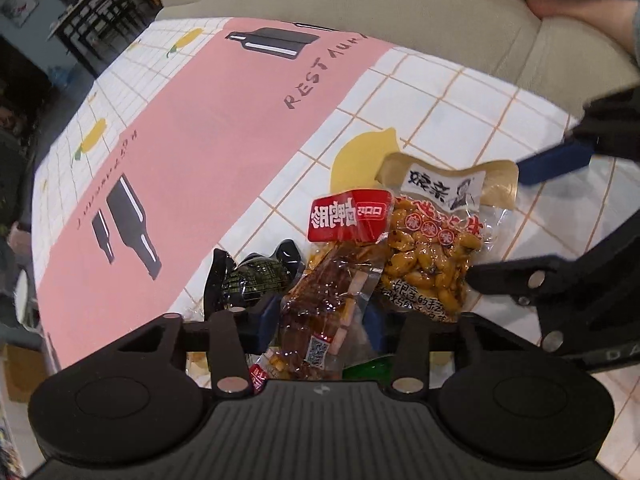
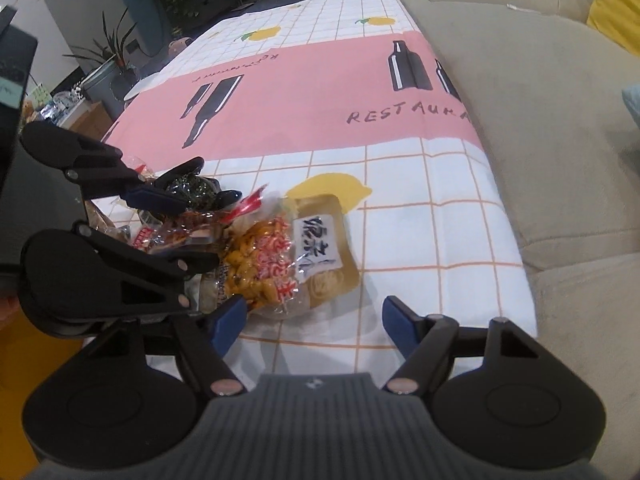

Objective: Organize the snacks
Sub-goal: 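Grasp the brown jerky packet with left gripper while right grasps the peanut bag, then carry the jerky packet and peanut bag over the white box with both grippers, then open both grippers to drop the packets into the box, then move both grippers back to the remaining snacks on the cloth, then grasp the green sausage stick with right gripper while left grasps the clear seaweed bag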

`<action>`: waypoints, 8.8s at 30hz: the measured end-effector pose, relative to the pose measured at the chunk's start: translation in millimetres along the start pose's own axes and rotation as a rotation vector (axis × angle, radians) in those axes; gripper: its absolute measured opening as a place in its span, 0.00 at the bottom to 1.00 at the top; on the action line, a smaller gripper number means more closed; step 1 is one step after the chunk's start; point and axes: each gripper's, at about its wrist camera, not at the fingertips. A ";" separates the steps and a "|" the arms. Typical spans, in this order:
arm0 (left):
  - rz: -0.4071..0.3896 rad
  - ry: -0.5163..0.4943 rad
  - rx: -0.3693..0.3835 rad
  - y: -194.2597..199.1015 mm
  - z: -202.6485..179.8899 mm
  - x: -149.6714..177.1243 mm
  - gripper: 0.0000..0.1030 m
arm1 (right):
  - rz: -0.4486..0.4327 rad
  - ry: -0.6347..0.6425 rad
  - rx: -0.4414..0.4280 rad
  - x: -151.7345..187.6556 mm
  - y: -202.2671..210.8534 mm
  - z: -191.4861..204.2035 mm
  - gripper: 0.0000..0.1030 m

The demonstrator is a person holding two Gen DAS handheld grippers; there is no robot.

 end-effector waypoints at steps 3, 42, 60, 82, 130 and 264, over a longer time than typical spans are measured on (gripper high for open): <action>-0.007 0.065 0.020 5.0 9.6 0.8 0.42 | -0.002 -0.009 -0.020 0.9 -2.8 2.3 0.71; 0.086 0.699 0.163 74.7 59.9 39.8 0.13 | 0.065 0.099 -0.004 0.2 -13.5 27.1 0.35; 0.101 0.667 0.121 99.5 -18.9 71.4 0.13 | 0.177 0.107 -0.154 49.9 83.6 30.2 0.19; 0.131 0.687 0.080 94.2 -26.8 88.6 0.19 | 0.121 0.022 -0.223 51.9 99.2 31.5 0.17; 0.081 0.795 -0.228 200.1 150.2 171.3 0.18 | 0.109 0.302 -0.468 -29.5 55.4 274.5 0.16; 0.160 -0.247 0.010 43.4 4.1 38.3 0.53 | 0.098 0.155 -0.226 23.8 -13.8 84.7 0.19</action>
Point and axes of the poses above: each gripper's, at about its wrist camera, not at the fingertips, and y roughly against the way its jaws point, z to its left, x to its underside, and after that the axes turned 13 degrees about -z, right-handed
